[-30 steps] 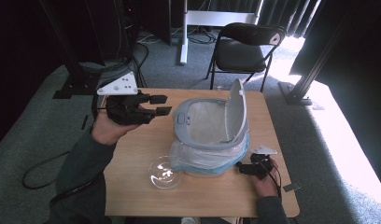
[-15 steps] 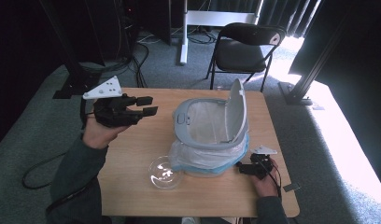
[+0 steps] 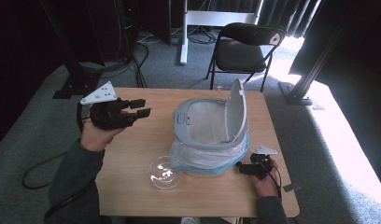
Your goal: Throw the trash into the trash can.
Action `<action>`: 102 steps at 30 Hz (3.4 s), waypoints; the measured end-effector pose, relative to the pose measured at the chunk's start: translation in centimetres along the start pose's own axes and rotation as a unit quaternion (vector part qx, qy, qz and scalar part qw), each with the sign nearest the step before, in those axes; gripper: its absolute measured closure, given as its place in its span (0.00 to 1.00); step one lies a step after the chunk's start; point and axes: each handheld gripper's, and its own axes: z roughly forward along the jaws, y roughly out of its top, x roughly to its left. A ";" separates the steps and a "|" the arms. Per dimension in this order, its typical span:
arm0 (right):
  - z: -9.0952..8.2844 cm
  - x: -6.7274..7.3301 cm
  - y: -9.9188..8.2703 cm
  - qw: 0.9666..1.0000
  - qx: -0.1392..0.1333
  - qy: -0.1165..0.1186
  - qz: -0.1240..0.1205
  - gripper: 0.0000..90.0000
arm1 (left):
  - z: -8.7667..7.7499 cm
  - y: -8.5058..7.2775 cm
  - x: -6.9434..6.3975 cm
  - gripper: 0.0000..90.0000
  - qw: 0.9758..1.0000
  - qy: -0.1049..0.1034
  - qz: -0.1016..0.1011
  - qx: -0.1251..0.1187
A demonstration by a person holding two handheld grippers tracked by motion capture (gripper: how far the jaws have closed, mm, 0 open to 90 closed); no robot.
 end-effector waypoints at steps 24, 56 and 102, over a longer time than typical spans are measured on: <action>0.0 0.0 0.0 1.000 0.000 -0.001 -0.001 0.12 | 2.0 -8.0 -0.1 0.60 0.995 0.010 -0.071 0.064; 0.0 0.0 0.0 1.000 0.000 0.000 0.000 0.12 | 6.1 -19.2 -2.0 0.75 0.976 0.005 -0.145 0.162; 0.0 0.0 0.0 1.000 0.000 -0.001 0.000 0.12 | 2.8 -17.1 -1.5 0.63 0.980 0.086 -0.145 0.103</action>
